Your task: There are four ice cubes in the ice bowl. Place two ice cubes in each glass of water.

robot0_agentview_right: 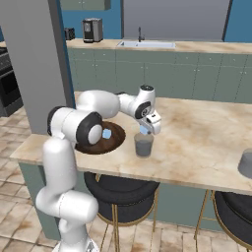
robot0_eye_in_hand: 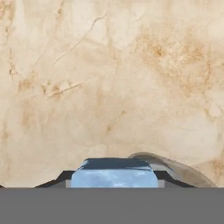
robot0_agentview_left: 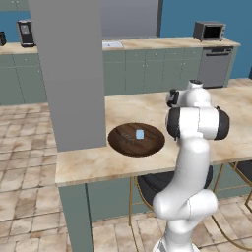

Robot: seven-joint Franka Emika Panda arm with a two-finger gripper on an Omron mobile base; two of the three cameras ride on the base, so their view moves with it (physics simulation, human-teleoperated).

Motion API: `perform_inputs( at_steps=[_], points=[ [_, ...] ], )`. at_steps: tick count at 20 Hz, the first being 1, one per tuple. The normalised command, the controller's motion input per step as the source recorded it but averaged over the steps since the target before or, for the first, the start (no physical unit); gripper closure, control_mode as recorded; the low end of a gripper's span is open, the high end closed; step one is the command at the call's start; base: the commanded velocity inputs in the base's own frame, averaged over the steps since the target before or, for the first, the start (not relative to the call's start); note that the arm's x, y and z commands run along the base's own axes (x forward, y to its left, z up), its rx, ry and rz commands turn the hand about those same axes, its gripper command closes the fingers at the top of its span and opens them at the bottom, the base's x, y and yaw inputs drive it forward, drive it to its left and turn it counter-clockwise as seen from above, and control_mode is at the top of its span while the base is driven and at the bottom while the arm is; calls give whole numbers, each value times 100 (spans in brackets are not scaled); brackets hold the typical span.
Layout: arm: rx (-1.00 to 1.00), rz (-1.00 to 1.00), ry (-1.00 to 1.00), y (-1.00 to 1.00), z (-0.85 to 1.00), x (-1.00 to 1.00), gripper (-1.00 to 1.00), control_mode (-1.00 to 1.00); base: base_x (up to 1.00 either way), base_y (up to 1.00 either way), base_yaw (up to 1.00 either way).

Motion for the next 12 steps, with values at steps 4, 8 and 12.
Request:
perform_inputs(
  at_steps=[4, 8, 12],
  points=[
    [-2, 1, 0, -1, -29, 24, 100, -100, 0, 0, 0],
    [-1, 3, 0, -4, -23, 13, 100, -100, 0, 0, 0],
    [0, 5, -1, -12, -3, -19, 100, -100, 0, 0, 0]
  ],
)
